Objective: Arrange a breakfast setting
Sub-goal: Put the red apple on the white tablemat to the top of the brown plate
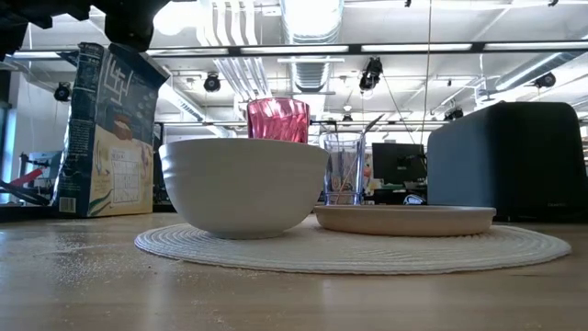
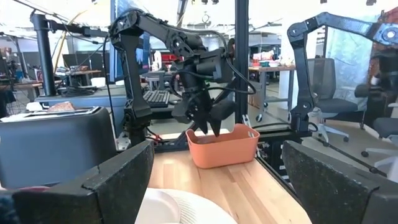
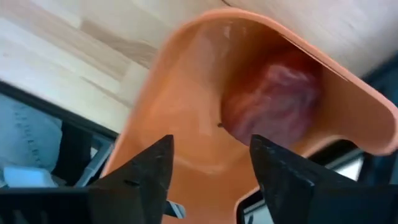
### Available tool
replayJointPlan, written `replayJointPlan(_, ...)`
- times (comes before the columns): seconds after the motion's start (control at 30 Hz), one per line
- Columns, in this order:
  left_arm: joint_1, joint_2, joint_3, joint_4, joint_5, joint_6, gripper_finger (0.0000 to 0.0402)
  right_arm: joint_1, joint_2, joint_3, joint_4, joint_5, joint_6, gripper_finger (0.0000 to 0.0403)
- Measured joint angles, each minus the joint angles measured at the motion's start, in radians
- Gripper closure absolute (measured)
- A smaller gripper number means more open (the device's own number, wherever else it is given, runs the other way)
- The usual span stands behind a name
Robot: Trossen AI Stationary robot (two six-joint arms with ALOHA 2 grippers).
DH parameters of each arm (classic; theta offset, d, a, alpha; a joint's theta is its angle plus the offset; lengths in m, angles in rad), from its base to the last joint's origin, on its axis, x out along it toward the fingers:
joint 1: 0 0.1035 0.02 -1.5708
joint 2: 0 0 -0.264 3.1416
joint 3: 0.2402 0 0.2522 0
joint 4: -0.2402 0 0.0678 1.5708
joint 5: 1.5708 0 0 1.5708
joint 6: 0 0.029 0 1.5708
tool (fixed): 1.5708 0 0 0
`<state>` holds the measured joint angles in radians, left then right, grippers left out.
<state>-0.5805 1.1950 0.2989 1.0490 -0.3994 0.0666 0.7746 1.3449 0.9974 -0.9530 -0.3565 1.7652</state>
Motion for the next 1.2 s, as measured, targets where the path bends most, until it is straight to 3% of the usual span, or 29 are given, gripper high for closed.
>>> replayJointPlan(0.43,-0.006,0.0,0.0,-0.045,0.078,0.001,0.0064,0.0,0.015,-0.002,-0.07,-0.071,0.068,0.0119)
replayJointPlan(1.2,-0.006,0.0,0.0,-0.098,0.078,0.003,0.0064,0.004,0.25,0.0,-0.111,-0.089,-0.079,0.0085)
